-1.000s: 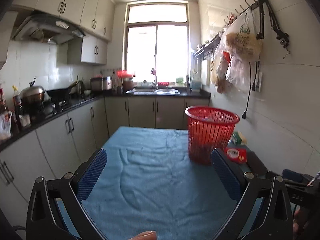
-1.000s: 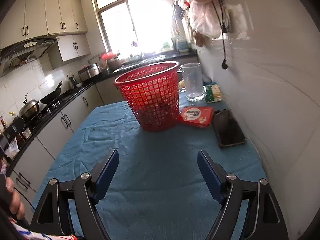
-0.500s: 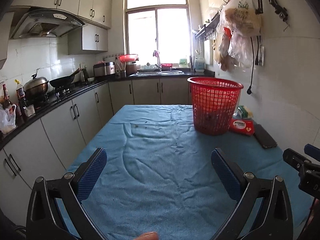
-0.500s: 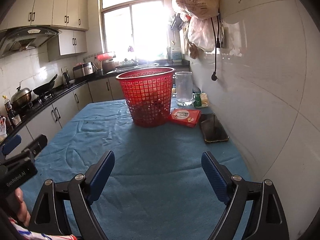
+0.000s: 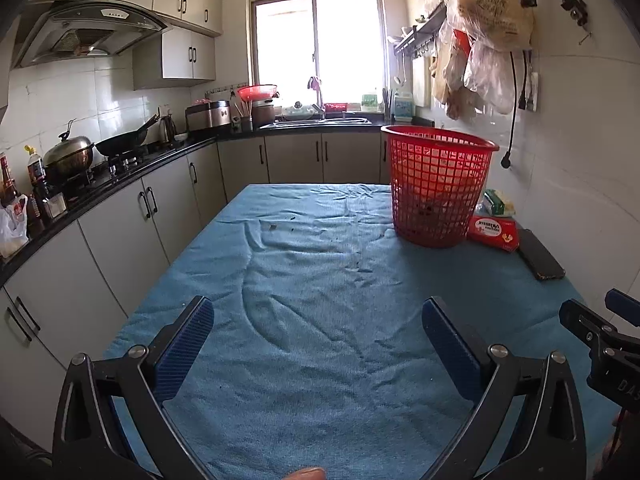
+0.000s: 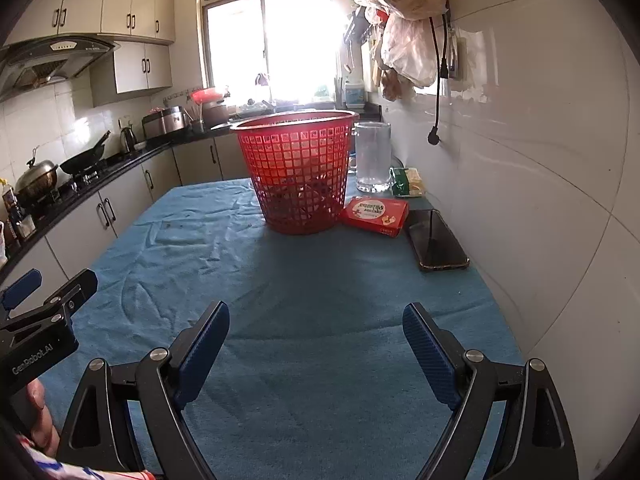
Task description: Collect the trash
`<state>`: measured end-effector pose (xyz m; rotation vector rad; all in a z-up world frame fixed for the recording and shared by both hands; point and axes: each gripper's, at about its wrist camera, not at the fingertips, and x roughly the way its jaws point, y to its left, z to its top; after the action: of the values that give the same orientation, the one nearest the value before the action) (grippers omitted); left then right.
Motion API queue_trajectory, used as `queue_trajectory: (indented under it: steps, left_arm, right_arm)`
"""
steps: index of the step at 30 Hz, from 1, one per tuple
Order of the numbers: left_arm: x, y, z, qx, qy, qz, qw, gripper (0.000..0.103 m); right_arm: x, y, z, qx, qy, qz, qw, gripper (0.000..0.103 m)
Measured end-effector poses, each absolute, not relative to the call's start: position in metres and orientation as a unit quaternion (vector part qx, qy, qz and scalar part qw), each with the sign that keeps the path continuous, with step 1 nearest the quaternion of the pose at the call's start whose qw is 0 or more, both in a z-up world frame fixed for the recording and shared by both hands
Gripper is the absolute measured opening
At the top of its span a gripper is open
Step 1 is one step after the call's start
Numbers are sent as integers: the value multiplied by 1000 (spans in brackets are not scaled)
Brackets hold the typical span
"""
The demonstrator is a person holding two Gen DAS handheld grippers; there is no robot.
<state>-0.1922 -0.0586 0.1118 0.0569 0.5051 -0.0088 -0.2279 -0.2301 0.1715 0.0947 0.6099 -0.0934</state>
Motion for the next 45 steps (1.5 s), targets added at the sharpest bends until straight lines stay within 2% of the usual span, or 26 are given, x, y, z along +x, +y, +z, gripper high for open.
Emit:
queue_trajectory:
  steps: [45]
  left_arm:
    - [-184, -63, 100, 35, 276, -9, 961, 103]
  right_arm:
    - [-222, -227, 172, 58, 299, -42, 952, 92]
